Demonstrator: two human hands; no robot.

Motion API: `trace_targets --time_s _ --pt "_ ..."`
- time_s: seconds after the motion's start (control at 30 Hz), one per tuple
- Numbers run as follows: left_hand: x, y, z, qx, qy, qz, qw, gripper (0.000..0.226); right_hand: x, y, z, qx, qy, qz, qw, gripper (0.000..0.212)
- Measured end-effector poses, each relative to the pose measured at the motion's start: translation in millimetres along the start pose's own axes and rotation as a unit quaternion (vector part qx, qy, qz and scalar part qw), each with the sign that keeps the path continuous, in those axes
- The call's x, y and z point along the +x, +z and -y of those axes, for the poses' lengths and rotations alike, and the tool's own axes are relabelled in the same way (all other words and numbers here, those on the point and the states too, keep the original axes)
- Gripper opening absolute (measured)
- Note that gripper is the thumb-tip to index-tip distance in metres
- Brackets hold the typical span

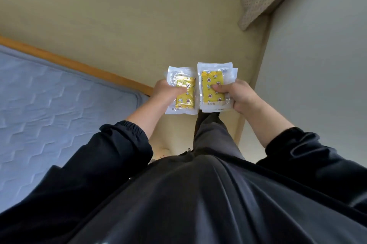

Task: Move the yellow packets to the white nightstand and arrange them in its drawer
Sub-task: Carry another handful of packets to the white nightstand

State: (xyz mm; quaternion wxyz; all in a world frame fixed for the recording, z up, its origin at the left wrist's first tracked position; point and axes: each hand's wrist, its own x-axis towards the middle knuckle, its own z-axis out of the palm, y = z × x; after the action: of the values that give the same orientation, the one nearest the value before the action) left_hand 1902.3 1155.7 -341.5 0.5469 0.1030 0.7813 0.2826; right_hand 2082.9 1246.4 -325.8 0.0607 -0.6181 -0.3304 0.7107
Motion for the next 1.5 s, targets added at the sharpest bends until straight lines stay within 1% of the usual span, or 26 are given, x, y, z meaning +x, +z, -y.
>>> trace_targets --time_s 0.07,0.2,0.33,0.4,0.5,0.57,0.7,0.9,1.07,1.33,1.4,1.5 --pt "22 8 -34 -0.048 -0.016 0.0 0.999 0.039 31 -12 44 -0.023 0.007 0.005 1.0 0.035" --pt "54 20 -96 -0.135 -0.045 -0.005 0.99 0.021 83 -29 135 -0.078 0.014 0.023 0.997 0.03" --pt "82 10 -148 -0.202 -0.055 -0.032 0.977 0.023 130 -19 208 -0.141 0.01 0.06 0.988 0.025" --pt "97 -4 -166 -0.229 -0.064 -0.053 0.97 0.022 152 -2 236 -0.153 0.009 0.076 0.985 0.02" --pt "122 -30 -187 -0.26 -0.065 -0.074 0.961 0.02 179 34 272 -0.169 0.01 0.098 0.981 0.02" --pt "142 -54 -201 -0.281 -0.062 -0.094 0.953 0.017 197 65 294 -0.187 0.013 0.116 0.975 0.021" --pt "186 -116 -226 -0.299 -0.043 -0.123 0.945 0.015 236 138 342 -0.247 0.01 0.148 0.958 0.032" --pt "236 -218 -264 -0.318 -0.048 -0.156 0.934 0.019 275 255 423 -0.294 -0.006 0.173 0.94 0.031" --pt "258 -286 -283 -0.382 -0.05 -0.185 0.904 0.029 289 343 470 -0.332 0.0 0.218 0.918 0.025" --pt "319 -411 -309 -0.453 -0.048 -0.226 0.861 0.029 337 496 522 -0.374 0.012 0.266 0.888 0.021" --pt "339 -454 -319 -0.462 -0.05 -0.242 0.852 0.031 353 545 541 -0.387 0.015 0.278 0.879 0.023" --pt "367 -527 -336 -0.472 -0.052 -0.269 0.838 0.035 374 626 576 -0.406 0.011 0.293 0.866 0.033"
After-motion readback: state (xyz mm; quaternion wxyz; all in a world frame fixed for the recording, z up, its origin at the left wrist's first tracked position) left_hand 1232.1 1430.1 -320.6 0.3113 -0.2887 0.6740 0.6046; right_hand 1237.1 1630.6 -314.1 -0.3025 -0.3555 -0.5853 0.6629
